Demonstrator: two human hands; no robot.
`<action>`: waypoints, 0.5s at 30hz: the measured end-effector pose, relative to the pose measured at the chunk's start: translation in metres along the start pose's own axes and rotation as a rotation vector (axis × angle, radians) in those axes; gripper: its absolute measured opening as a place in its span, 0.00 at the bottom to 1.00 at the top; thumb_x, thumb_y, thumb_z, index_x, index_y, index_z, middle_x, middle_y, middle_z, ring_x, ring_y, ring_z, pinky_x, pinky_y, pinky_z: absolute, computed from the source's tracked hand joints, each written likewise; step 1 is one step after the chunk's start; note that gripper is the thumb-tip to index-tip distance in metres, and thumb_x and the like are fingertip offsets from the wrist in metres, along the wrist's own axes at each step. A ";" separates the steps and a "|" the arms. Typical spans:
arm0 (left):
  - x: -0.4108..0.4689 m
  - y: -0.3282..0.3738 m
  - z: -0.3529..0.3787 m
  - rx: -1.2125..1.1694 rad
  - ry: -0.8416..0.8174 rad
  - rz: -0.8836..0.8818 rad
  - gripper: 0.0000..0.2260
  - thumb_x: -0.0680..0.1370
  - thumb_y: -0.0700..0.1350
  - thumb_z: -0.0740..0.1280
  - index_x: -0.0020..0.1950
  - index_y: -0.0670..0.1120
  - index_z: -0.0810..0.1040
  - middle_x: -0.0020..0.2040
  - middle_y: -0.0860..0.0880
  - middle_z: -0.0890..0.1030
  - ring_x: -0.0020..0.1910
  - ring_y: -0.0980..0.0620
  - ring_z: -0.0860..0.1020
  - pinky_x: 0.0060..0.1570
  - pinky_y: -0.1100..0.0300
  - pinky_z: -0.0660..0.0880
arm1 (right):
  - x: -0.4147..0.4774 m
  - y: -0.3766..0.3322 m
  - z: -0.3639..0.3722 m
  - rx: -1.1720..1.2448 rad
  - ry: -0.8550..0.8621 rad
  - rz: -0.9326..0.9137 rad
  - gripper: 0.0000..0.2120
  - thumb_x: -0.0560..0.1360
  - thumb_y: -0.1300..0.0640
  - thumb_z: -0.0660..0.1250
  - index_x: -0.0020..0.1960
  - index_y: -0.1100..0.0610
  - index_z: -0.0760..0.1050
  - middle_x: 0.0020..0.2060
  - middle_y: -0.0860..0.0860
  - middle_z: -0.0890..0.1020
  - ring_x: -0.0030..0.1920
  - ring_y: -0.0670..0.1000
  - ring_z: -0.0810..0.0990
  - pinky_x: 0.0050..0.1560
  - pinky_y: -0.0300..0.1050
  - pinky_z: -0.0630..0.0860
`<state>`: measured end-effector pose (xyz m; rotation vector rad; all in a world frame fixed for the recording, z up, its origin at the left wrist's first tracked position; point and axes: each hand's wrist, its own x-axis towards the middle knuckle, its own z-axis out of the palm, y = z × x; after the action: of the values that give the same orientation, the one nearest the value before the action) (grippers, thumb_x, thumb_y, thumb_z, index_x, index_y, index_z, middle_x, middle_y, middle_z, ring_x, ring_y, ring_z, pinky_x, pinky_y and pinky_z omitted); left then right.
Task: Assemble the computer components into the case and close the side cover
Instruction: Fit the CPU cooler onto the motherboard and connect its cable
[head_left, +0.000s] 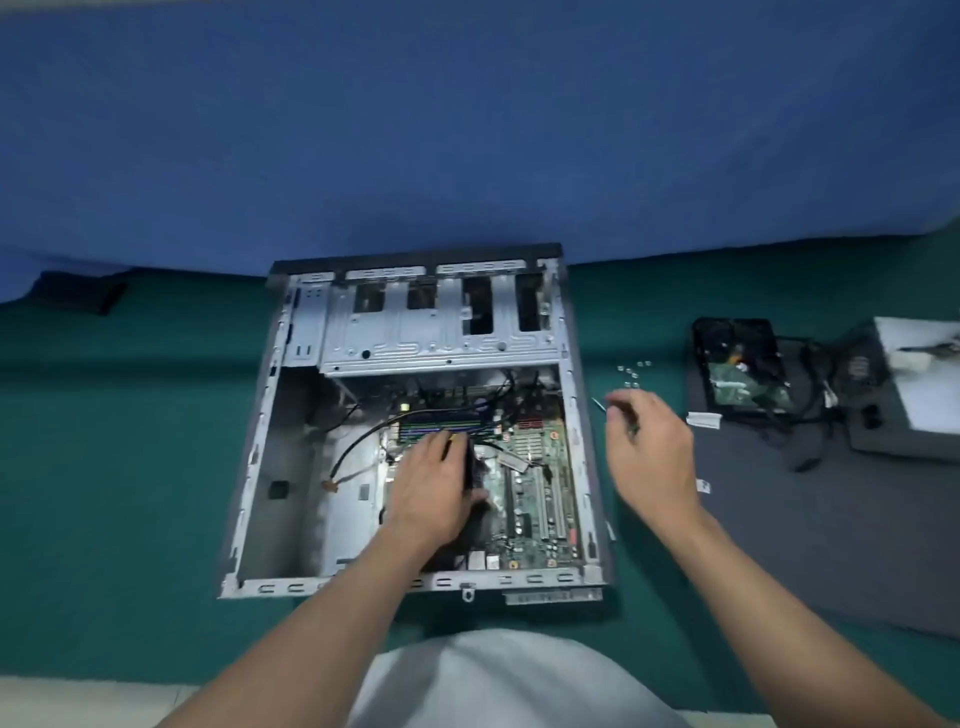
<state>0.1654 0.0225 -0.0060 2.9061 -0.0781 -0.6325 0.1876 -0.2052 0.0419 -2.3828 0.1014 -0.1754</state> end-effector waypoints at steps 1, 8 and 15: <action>0.001 0.000 -0.001 0.016 0.011 -0.012 0.37 0.76 0.64 0.63 0.78 0.48 0.54 0.77 0.47 0.59 0.76 0.47 0.55 0.75 0.51 0.50 | 0.000 0.017 -0.003 -0.029 0.000 0.092 0.09 0.77 0.65 0.62 0.55 0.63 0.78 0.49 0.56 0.81 0.51 0.56 0.77 0.55 0.48 0.71; 0.002 0.011 -0.011 0.036 -0.022 -0.079 0.37 0.76 0.60 0.66 0.78 0.48 0.54 0.78 0.49 0.59 0.77 0.50 0.55 0.77 0.52 0.47 | 0.006 0.096 0.011 -0.575 -0.379 0.206 0.14 0.80 0.53 0.59 0.62 0.58 0.72 0.61 0.54 0.75 0.62 0.56 0.68 0.56 0.50 0.69; 0.001 0.012 -0.012 0.038 -0.147 -0.098 0.38 0.79 0.60 0.61 0.80 0.48 0.44 0.80 0.50 0.44 0.78 0.52 0.42 0.75 0.54 0.40 | 0.013 0.111 0.021 -0.763 -0.409 0.052 0.11 0.76 0.60 0.58 0.56 0.56 0.74 0.54 0.52 0.80 0.58 0.55 0.73 0.52 0.48 0.65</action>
<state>0.1714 0.0121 0.0067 2.9102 0.0354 -0.8703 0.2009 -0.2738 -0.0481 -3.1097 0.0376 0.4571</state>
